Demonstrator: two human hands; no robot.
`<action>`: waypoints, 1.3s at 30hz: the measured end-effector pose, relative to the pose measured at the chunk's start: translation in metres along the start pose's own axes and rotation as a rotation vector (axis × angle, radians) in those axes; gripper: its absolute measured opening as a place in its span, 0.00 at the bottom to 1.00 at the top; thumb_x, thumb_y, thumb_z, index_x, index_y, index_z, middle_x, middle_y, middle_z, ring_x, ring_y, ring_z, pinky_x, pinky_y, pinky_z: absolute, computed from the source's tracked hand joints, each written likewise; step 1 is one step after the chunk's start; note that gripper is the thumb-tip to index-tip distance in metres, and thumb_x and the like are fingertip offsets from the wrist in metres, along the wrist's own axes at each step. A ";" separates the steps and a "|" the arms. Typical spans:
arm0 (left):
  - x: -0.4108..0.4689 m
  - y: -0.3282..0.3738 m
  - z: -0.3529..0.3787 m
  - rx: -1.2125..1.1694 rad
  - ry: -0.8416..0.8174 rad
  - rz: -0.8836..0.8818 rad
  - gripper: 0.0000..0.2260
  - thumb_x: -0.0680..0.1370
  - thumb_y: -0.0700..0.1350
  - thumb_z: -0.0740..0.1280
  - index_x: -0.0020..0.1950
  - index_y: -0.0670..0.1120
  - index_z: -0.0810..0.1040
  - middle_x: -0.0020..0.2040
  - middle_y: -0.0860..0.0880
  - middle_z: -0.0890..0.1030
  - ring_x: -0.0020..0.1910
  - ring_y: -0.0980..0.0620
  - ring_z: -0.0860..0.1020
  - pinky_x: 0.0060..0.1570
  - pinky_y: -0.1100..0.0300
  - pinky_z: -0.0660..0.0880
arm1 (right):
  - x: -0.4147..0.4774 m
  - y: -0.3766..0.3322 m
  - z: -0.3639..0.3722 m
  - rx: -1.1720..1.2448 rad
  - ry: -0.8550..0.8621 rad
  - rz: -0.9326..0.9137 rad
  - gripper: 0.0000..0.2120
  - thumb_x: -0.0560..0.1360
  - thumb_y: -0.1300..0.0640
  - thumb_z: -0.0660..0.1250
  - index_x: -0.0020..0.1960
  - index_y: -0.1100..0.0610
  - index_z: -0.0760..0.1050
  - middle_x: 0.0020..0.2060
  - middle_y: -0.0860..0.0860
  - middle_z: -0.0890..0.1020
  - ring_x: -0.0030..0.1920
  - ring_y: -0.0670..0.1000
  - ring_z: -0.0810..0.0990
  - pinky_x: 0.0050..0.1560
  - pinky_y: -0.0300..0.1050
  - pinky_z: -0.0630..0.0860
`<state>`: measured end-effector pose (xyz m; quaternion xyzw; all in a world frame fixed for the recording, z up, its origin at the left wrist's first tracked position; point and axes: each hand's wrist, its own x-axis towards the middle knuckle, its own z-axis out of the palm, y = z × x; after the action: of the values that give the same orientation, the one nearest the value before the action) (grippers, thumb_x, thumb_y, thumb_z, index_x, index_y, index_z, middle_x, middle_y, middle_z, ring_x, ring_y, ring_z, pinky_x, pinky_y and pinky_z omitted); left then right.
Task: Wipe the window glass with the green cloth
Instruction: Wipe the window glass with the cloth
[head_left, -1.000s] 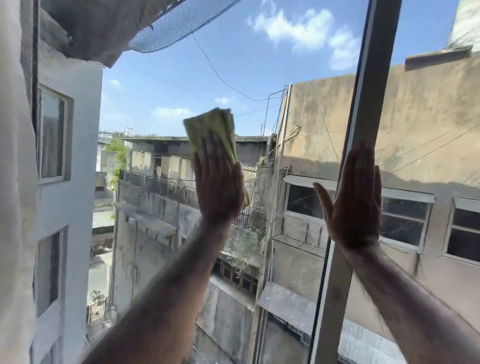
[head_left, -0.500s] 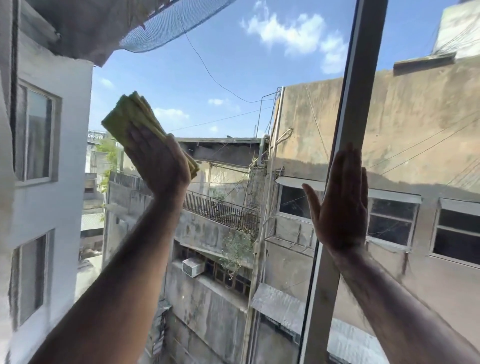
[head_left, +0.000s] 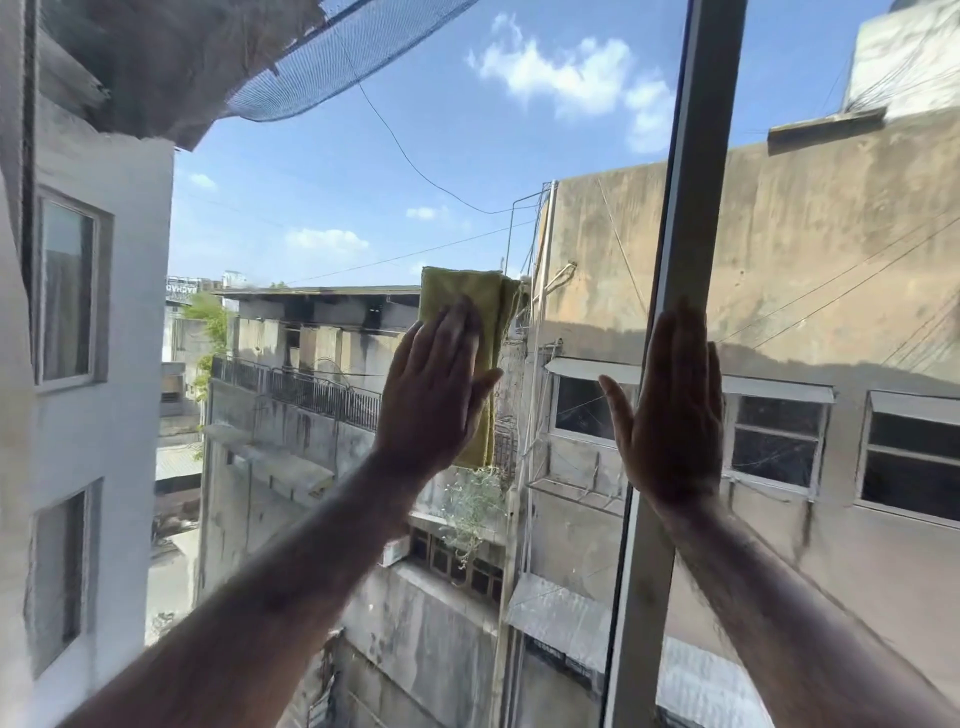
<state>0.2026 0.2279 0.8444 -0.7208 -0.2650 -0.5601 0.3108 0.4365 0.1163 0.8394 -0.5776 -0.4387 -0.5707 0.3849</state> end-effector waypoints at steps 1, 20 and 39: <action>0.006 -0.006 -0.006 0.005 0.024 0.026 0.19 0.84 0.47 0.62 0.72 0.39 0.74 0.74 0.38 0.76 0.71 0.40 0.76 0.74 0.47 0.71 | 0.000 0.000 0.000 0.002 0.000 0.001 0.40 0.87 0.39 0.56 0.85 0.67 0.50 0.86 0.64 0.53 0.87 0.60 0.52 0.86 0.60 0.58; 0.065 -0.013 -0.069 -0.073 -0.217 -0.101 0.19 0.73 0.25 0.63 0.62 0.36 0.79 0.53 0.37 0.84 0.55 0.39 0.83 0.57 0.47 0.83 | 0.001 -0.004 -0.011 0.024 -0.082 -0.003 0.41 0.86 0.38 0.53 0.85 0.67 0.48 0.85 0.66 0.53 0.87 0.63 0.53 0.85 0.63 0.60; -0.077 -0.053 -0.105 -1.127 -0.481 -1.053 0.13 0.73 0.38 0.77 0.57 0.41 0.82 0.57 0.38 0.86 0.48 0.45 0.88 0.48 0.52 0.87 | -0.049 -0.086 -0.062 1.189 -0.987 0.635 0.12 0.66 0.48 0.85 0.43 0.53 0.87 0.31 0.43 0.87 0.32 0.40 0.85 0.29 0.34 0.79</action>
<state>0.0790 0.1824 0.7960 -0.6504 -0.3072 -0.5120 -0.4696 0.3371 0.0818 0.7888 -0.5580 -0.6014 0.2102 0.5317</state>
